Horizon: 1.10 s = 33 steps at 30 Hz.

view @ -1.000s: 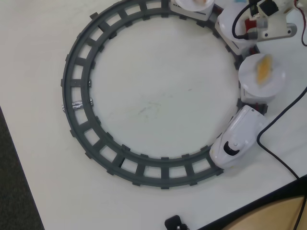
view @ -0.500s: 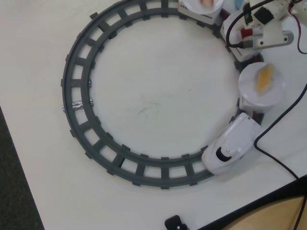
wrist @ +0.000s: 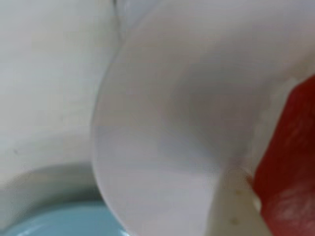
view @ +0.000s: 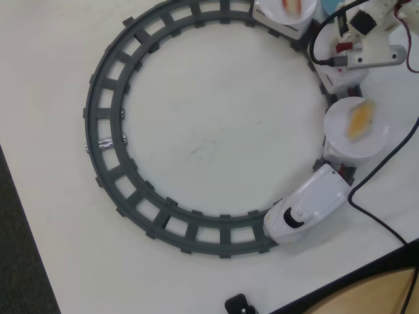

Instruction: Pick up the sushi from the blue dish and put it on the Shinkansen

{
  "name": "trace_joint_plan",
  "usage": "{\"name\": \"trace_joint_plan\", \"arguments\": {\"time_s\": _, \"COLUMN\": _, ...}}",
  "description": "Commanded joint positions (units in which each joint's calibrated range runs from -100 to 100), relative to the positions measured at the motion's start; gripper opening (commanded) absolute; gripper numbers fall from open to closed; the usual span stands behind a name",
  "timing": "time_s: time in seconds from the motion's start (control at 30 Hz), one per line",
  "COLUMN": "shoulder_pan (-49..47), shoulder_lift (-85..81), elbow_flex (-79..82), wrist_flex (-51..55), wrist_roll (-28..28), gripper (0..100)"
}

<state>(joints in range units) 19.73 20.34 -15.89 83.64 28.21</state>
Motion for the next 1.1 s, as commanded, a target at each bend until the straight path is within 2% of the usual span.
{"name": "trace_joint_plan", "arguments": {"time_s": 0.0, "shoulder_pan": 0.3, "shoulder_lift": -2.6, "elbow_flex": 1.3, "wrist_flex": 0.3, "wrist_roll": -0.2, "gripper": 4}}
{"name": "trace_joint_plan", "arguments": {"time_s": 0.47, "shoulder_pan": 2.3, "shoulder_lift": -18.5, "elbow_flex": 10.3, "wrist_flex": 5.2, "wrist_roll": -0.3, "gripper": 34}}
{"name": "trace_joint_plan", "arguments": {"time_s": 0.53, "shoulder_pan": 3.8, "shoulder_lift": -23.2, "elbow_flex": 12.7, "wrist_flex": 5.0, "wrist_roll": -2.8, "gripper": 36}}
{"name": "trace_joint_plan", "arguments": {"time_s": 0.67, "shoulder_pan": 10.4, "shoulder_lift": -35.1, "elbow_flex": 20.0, "wrist_flex": 2.1, "wrist_roll": -11.8, "gripper": 36}}
{"name": "trace_joint_plan", "arguments": {"time_s": 0.8, "shoulder_pan": 16.5, "shoulder_lift": -48.7, "elbow_flex": 36.5, "wrist_flex": -4.9, "wrist_roll": -19.9, "gripper": 35}}
{"name": "trace_joint_plan", "arguments": {"time_s": 0.93, "shoulder_pan": 16.4, "shoulder_lift": -65.4, "elbow_flex": 54.9, "wrist_flex": -6.1, "wrist_roll": -20.7, "gripper": 36}}
{"name": "trace_joint_plan", "arguments": {"time_s": 1.07, "shoulder_pan": 16.5, "shoulder_lift": -80.3, "elbow_flex": 71.2, "wrist_flex": -12.7, "wrist_roll": -20.9, "gripper": 36}}
